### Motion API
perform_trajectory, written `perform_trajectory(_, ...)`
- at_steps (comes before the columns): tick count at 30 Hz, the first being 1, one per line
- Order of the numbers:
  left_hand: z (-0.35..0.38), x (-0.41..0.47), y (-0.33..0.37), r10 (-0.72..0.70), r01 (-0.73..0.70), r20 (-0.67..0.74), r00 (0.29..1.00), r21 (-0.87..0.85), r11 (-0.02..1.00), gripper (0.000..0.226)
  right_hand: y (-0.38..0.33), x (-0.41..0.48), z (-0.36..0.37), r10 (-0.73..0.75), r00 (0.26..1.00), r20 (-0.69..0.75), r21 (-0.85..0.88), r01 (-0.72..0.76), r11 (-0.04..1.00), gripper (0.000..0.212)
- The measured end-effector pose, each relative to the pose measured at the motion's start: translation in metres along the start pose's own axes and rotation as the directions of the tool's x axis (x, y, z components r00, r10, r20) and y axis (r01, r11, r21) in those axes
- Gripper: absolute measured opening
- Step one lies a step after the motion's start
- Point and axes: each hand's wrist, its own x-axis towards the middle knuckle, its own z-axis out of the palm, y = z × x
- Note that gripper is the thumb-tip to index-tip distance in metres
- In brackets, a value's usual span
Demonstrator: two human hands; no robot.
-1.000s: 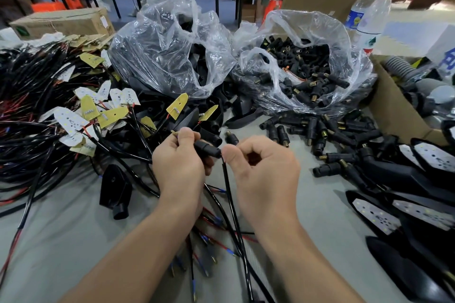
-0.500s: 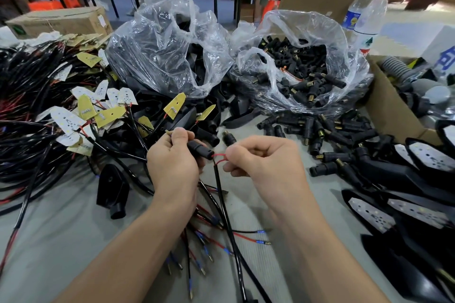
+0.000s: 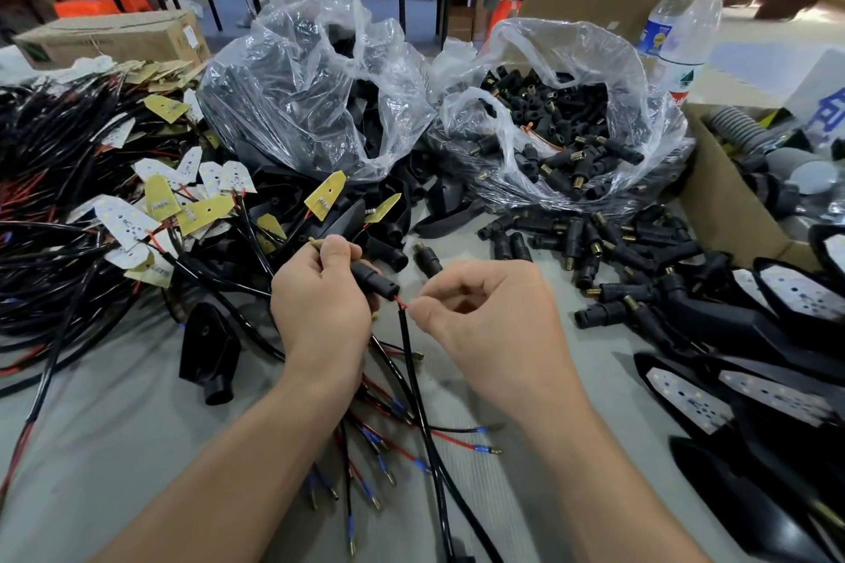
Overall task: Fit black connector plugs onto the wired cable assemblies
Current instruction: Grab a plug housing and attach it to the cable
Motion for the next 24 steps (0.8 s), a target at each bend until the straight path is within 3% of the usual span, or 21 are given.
perform_trajectory(4, 0.000, -0.001, 0.000, 0.004, -0.004, 0.022, 1.000, 0.003, 1.000, 0.033, 0.006, -0.002, 0.010, -0.091, 0.993, -0.078, -0.152, 0.079, 0.985, 0.019)
perform_trajectory(7, 0.000, -0.005, 0.001, 0.028, -0.028, 0.056, 0.998, 0.008, 1.000, 0.032, 0.008, -0.004, 0.018, -0.044, 0.996, -0.072, -0.175, 0.030, 0.984, 0.017)
perform_trajectory(10, 0.001, -0.006, 0.004, -0.023, 0.027, 0.063, 0.998, -0.064, 0.998, 0.039, 0.010, -0.001, 0.020, 0.062, 0.997, -0.046, -0.007, -0.063, 0.998, 0.012)
perform_trajectory(13, 0.001, -0.006, 0.006, -0.027, 0.031, 0.054, 0.998, -0.075, 0.997, 0.037, 0.008, 0.003, 0.014, 0.204, 0.973, 0.104, 0.252, -0.224, 0.941, 0.006)
perform_trajectory(15, 0.001, -0.007, 0.007, -0.030, 0.034, 0.054, 0.998, -0.080, 0.996, 0.036, 0.008, 0.005, 0.009, 0.241, 0.953, 0.182, 0.304, -0.288, 0.908, 0.010)
perform_trajectory(17, 0.002, -0.006, 0.007, -0.032, 0.037, 0.059, 0.998, -0.086, 0.996, 0.035, 0.009, 0.006, 0.006, 0.231, 0.955, 0.185, 0.276, -0.276, 0.921, 0.013)
perform_trajectory(21, 0.001, -0.007, 0.005, 0.022, -0.015, 0.099, 0.995, -0.066, 0.998, 0.037, 0.005, 0.004, 0.006, 0.218, 0.974, 0.055, 0.064, -0.221, 0.973, 0.018)
perform_trajectory(24, 0.001, -0.007, 0.005, 0.055, -0.049, 0.113, 0.992, -0.057, 0.997, 0.033, 0.001, -0.001, 0.014, 0.218, 0.976, -0.020, 0.041, -0.217, 0.975, 0.019)
